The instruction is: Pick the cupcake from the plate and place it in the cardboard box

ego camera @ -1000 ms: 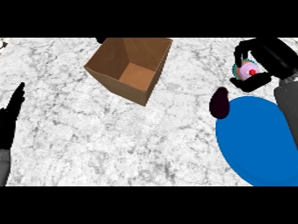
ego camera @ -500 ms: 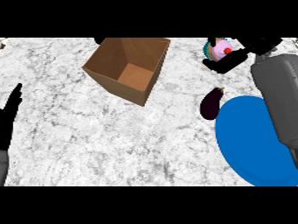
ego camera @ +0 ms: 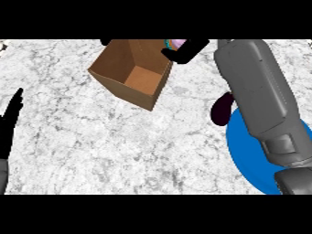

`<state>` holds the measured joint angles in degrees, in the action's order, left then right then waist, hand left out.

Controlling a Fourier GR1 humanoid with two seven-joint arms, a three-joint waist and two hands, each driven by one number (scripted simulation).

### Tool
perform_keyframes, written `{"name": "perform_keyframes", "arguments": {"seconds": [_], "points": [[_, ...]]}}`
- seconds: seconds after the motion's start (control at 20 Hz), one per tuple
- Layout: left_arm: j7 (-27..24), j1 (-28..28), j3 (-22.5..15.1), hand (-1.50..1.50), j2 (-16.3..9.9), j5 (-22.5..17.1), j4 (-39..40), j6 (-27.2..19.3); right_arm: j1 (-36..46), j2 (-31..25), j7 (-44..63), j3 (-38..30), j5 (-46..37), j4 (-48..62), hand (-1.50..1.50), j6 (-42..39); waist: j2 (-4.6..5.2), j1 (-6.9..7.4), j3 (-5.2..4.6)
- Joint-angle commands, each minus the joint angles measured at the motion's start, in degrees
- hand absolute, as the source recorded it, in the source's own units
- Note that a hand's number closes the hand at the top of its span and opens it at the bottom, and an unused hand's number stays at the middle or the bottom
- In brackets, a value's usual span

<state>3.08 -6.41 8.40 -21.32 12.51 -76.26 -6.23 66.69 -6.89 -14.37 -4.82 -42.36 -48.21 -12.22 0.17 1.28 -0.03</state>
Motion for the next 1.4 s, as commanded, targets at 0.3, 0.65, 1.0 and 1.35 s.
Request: {"name": "perform_keyframes", "arguments": {"seconds": [0.3,0.65,1.0,1.35], "points": [[3.7,-2.9,-0.3,0.0,-0.3,0.3,-1.6,1.7,12.5,6.8,5.7,-0.3,4.1,18.3,1.5,7.4,0.43,1.52,-0.01],[2.2,-4.6,-2.1,0.0,1.1,1.1,-0.5,2.1,17.0,6.9,6.0,3.8,7.9,30.7,1.5,14.2,1.24,4.67,-0.09],[0.5,-5.7,-2.7,0.0,2.1,1.6,0.9,1.8,16.4,6.9,9.0,3.1,11.6,37.1,-1.5,16.4,2.0,5.72,-0.12],[1.3,-7.4,-3.3,0.0,2.7,2.4,1.8,1.5,15.4,6.9,5.3,3.5,15.9,38.8,-1.5,18.0,2.08,6.94,-0.08]]}}
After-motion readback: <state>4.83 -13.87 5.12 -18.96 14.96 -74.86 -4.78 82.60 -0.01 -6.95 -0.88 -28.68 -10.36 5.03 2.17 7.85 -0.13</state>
